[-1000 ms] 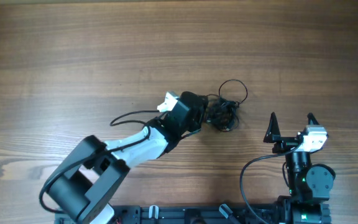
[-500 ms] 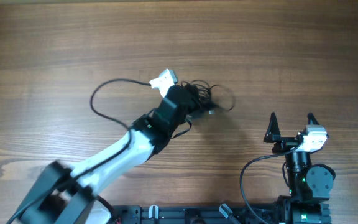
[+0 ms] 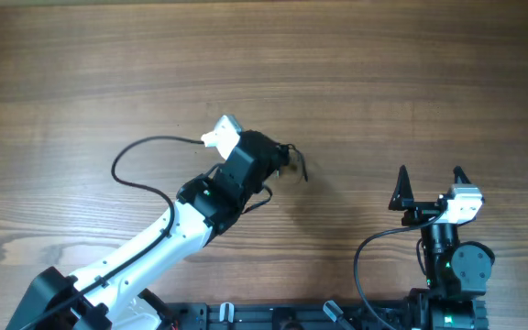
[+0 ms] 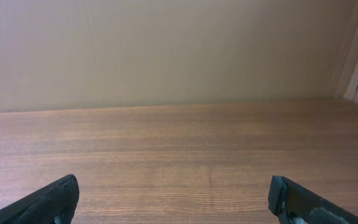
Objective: Untangle cables
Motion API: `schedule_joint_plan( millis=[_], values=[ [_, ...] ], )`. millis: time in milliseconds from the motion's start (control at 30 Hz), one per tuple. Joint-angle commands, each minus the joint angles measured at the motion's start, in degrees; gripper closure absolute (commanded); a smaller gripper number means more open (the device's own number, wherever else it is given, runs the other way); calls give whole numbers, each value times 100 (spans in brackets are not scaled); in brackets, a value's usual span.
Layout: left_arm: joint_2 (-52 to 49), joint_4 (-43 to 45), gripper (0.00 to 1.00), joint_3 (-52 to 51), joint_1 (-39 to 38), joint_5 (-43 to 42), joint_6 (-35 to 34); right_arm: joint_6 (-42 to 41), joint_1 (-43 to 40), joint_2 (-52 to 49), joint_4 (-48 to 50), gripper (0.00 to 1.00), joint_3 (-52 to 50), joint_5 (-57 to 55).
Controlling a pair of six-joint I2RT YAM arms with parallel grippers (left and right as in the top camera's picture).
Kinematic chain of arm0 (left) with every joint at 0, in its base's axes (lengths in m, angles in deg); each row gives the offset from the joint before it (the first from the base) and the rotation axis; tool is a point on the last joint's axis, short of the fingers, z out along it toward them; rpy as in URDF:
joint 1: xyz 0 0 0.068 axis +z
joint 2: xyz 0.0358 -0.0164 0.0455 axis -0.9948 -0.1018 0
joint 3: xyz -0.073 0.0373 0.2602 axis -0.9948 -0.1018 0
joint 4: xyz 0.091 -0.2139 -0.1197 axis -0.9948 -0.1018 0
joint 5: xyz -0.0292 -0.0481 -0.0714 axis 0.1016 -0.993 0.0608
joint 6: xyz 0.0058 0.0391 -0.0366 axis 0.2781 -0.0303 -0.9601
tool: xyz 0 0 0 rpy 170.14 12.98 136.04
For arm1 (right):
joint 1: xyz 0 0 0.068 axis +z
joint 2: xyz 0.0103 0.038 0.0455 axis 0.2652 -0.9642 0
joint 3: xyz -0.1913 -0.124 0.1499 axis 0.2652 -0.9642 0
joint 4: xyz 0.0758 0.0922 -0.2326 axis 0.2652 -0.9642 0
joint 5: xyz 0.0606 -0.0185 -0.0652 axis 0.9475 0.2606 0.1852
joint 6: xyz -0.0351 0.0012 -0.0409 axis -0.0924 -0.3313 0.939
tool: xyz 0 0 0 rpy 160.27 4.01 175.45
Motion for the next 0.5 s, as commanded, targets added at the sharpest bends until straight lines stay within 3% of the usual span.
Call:
schedule_joint_plan(
  millis=[0,67,100,133,267,367,467],
  values=[
    [-2,-804,96,15,26,208,2417,63,11,-7,13,0,-7,48],
    [-2,-1486,93,15,26,216,3077,63,11,-7,13,0,-7,48],
    [-2,-1766,80,15,26,284,3307,63,11,-7,13,0,-7,48],
    [-2,-1985,74,15,24,476,3427,63,11,-7,13,0,-7,48],
    [-2,-2374,81,15,26,1897,3456,61,11,-7,13,0,-7,48],
    [-2,-2218,83,15,57,3224,2684,63,11,-7,13,0,-7,48],
    [-2,-2004,79,15,262,3460,1825,63,11,-7,13,0,-7,48]
  ],
)
